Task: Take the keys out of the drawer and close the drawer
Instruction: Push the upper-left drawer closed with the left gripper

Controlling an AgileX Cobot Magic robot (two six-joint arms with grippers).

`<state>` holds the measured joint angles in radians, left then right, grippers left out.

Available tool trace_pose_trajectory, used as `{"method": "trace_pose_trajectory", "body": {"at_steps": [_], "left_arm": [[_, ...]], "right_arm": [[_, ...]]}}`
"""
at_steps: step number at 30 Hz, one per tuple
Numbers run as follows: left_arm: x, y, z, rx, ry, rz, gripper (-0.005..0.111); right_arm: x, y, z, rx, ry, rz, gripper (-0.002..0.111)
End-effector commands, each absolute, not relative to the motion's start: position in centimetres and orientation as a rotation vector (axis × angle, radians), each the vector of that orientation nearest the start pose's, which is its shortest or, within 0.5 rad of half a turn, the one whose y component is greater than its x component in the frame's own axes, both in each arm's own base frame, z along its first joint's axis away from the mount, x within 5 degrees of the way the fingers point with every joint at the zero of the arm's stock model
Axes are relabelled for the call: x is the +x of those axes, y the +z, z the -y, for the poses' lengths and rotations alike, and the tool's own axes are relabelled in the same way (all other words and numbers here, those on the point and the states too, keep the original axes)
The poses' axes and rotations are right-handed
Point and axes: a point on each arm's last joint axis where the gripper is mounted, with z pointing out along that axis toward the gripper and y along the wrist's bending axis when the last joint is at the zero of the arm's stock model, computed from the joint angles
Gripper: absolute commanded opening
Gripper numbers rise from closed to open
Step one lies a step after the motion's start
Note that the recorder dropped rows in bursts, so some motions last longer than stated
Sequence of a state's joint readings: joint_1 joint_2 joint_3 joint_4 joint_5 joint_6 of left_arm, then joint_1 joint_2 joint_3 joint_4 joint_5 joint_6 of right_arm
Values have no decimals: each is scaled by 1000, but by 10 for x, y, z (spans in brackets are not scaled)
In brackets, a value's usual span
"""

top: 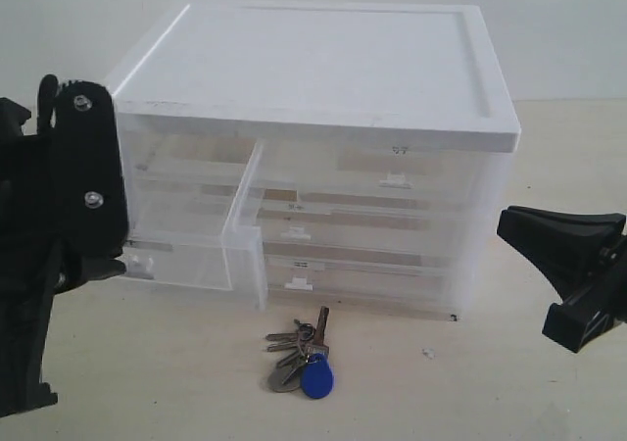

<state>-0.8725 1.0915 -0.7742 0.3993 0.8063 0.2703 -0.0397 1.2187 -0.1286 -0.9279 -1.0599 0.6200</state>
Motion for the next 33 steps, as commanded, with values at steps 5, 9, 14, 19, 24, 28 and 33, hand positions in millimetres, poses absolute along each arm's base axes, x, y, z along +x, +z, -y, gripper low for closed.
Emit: {"method": "trace_pose_trajectory", "body": {"at_steps": [5, 9, 14, 19, 24, 28, 33], "left_arm": [[172, 273, 149, 1501, 380, -1936, 4], [177, 273, 159, 1494, 347, -1852, 4], [187, 278, 160, 1471, 448, -1747, 4], [201, 270, 164, 1446, 426, -1731, 4], [211, 262, 169, 1455, 412, -1697, 4], [217, 260, 171, 1434, 453, -1672, 4], [222, 264, 169, 1327, 484, -1684, 4]], "right_arm": [[159, 191, -58, -501, 679, -1670, 0], [159, 191, -58, -501, 679, -1670, 0], [159, 191, -58, -501, 679, -1670, 0], [159, 191, -58, -501, 679, -1670, 0], [159, 191, -58, -503, 678, -1669, 0], [159, 191, -58, -506, 676, -1668, 0], [159, 191, -58, -506, 676, -1668, 0]]}}
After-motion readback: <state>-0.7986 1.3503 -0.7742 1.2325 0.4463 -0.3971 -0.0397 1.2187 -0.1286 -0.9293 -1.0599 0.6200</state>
